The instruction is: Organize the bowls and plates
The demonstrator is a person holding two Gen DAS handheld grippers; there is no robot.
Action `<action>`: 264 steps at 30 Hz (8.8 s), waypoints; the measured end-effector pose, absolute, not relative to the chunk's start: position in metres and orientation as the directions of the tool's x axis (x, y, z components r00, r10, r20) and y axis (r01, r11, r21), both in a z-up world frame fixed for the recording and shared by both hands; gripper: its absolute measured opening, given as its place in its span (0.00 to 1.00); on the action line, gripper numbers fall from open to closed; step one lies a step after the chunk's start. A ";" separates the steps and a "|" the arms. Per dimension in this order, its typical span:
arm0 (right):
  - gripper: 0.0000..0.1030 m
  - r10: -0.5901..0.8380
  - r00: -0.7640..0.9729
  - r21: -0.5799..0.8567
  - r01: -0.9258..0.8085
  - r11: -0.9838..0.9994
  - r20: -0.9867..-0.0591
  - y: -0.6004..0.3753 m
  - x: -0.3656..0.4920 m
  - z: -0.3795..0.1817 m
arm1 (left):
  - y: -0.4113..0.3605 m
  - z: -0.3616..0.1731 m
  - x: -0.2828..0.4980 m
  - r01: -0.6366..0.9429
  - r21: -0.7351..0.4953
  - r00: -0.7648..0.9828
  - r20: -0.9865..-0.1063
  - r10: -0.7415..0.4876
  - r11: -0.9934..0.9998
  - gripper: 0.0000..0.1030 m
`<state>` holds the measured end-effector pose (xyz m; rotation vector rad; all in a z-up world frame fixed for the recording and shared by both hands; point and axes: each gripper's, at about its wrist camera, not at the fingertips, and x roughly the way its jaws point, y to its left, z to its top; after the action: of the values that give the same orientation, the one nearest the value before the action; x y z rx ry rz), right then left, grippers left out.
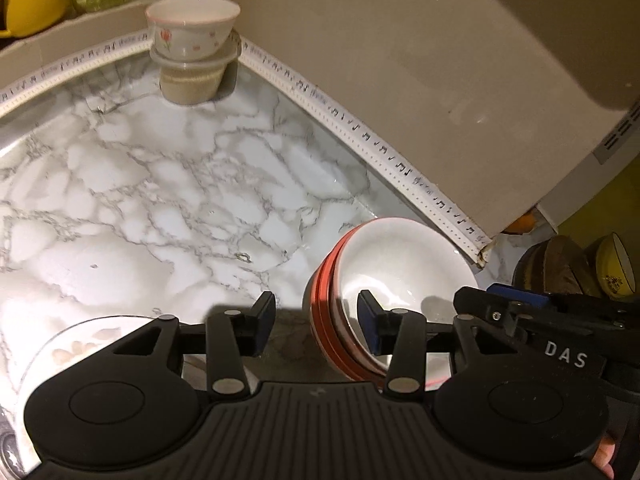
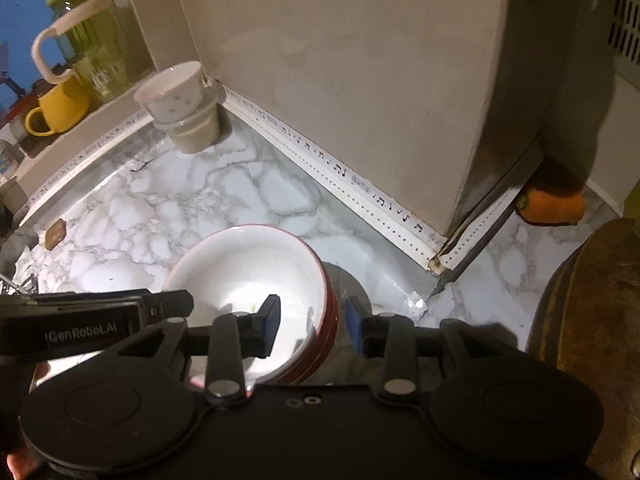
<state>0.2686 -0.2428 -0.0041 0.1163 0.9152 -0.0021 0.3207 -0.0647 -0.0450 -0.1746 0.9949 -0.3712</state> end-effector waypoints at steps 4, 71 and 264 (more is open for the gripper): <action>0.37 0.060 0.635 0.106 0.034 0.994 -0.770 -0.236 0.254 0.008 | -0.056 -0.029 0.307 0.245 -0.297 0.522 -0.762 -0.384 0.923 0.42; 0.57 0.196 0.521 0.201 -0.047 0.978 -0.831 -0.268 0.304 -0.047 | -0.113 -0.069 0.353 0.201 -0.239 0.494 -0.813 -0.309 0.950 0.61; 0.79 0.320 0.798 0.111 -0.308 0.945 -0.510 -0.108 0.104 0.060 | 0.089 0.033 0.108 0.154 -0.110 0.779 -0.599 -0.189 0.982 0.67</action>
<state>0.1038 -0.1080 0.0595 0.0223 0.5515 0.3372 0.1080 0.0890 0.0330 -0.0555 0.6528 -0.1854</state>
